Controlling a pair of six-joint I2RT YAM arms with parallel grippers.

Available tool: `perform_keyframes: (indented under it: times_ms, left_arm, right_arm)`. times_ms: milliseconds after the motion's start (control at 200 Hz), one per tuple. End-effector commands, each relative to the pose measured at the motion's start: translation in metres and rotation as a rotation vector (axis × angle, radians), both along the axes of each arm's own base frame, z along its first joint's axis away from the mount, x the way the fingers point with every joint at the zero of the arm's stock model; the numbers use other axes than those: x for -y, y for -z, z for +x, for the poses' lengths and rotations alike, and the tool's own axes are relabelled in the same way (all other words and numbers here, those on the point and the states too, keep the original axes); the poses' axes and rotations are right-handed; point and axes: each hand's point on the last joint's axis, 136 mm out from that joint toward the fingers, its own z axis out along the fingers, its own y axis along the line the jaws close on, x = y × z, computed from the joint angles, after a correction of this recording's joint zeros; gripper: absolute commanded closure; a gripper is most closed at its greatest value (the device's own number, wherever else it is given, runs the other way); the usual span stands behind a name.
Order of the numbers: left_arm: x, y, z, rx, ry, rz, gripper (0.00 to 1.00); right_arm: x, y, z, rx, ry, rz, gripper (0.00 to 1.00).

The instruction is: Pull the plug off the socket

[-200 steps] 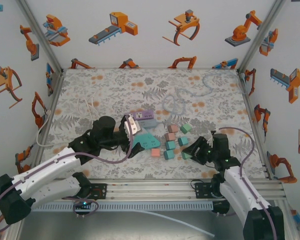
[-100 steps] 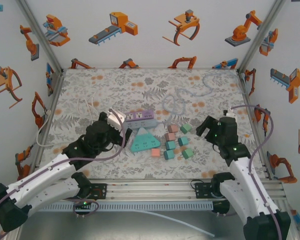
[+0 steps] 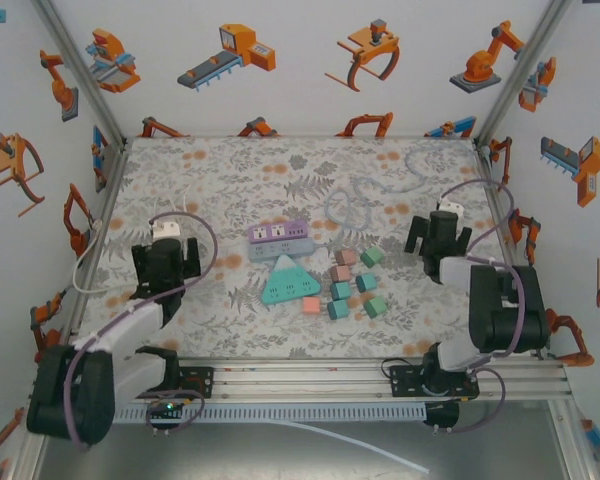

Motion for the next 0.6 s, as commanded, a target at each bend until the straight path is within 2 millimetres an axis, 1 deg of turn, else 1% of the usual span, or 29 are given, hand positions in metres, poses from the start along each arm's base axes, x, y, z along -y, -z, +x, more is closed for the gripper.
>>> perform_keyframes:
  times_ms: [0,15,25,45,55,75,105,150,190,210,270,310,376,441,591]
  left_arm:
    - [0.022,-0.029,0.042,0.165,0.123,-0.068,0.03]
    - [0.024,-0.029,0.046,0.166,0.140,-0.072,0.03]
    - [0.026,-0.029,0.049,0.169,0.149,-0.077,0.03]
    - [0.028,-0.029,0.054,0.177,0.166,-0.080,0.03]
    - [0.030,-0.028,0.057,0.176,0.177,-0.078,0.03]
    - [0.032,-0.026,0.062,0.164,0.188,-0.065,0.03]
    - [0.031,-0.021,0.067,0.130,0.185,-0.049,0.03]
    - [0.028,-0.016,0.074,0.131,0.181,-0.055,0.03]
    - [0.017,-0.011,0.078,0.145,0.142,-0.083,0.03]
    - [0.011,-0.007,0.078,0.138,0.118,-0.106,0.03]
    - [-0.001,0.005,0.078,0.135,0.114,-0.195,0.03]
    - [0.001,0.002,0.077,0.177,0.139,-0.204,0.03]
    - [0.000,0.005,0.076,0.137,0.121,-0.202,0.03]
    - [0.000,0.002,0.078,0.160,0.118,-0.186,0.03]
    - [0.001,0.004,0.077,0.145,0.111,-0.169,0.03]
  right_arm:
    - [-0.013,-0.035,0.013,0.232,-0.117,-0.020,0.01]
    - [-0.016,-0.030,0.010,0.244,-0.135,-0.014,0.01]
    - [-0.017,-0.031,0.011,0.273,-0.149,-0.018,0.02]
    - [-0.017,-0.033,0.009,0.312,-0.150,-0.028,0.01]
    - [-0.018,-0.030,0.007,0.304,-0.154,-0.024,0.01]
    - [-0.018,-0.030,0.003,0.292,-0.153,-0.012,0.00]
    - [-0.017,-0.031,0.004,0.293,-0.150,-0.017,0.01]
    - [-0.012,-0.030,0.006,0.287,-0.118,-0.018,0.01]
    - [0.001,-0.029,0.005,0.271,-0.038,-0.031,0.01]
    - [0.001,-0.031,0.005,0.281,-0.036,-0.033,0.01]
    - [0.004,-0.032,0.002,0.287,-0.016,-0.035,0.01]
    - [0.003,-0.031,0.004,0.282,-0.022,-0.033,0.01]
    - [0.001,-0.030,0.005,0.279,-0.037,-0.030,0.01]
    - [0.000,-0.031,0.005,0.278,-0.043,-0.030,0.01]
    - [-0.001,-0.030,0.005,0.276,-0.047,-0.030,0.01]
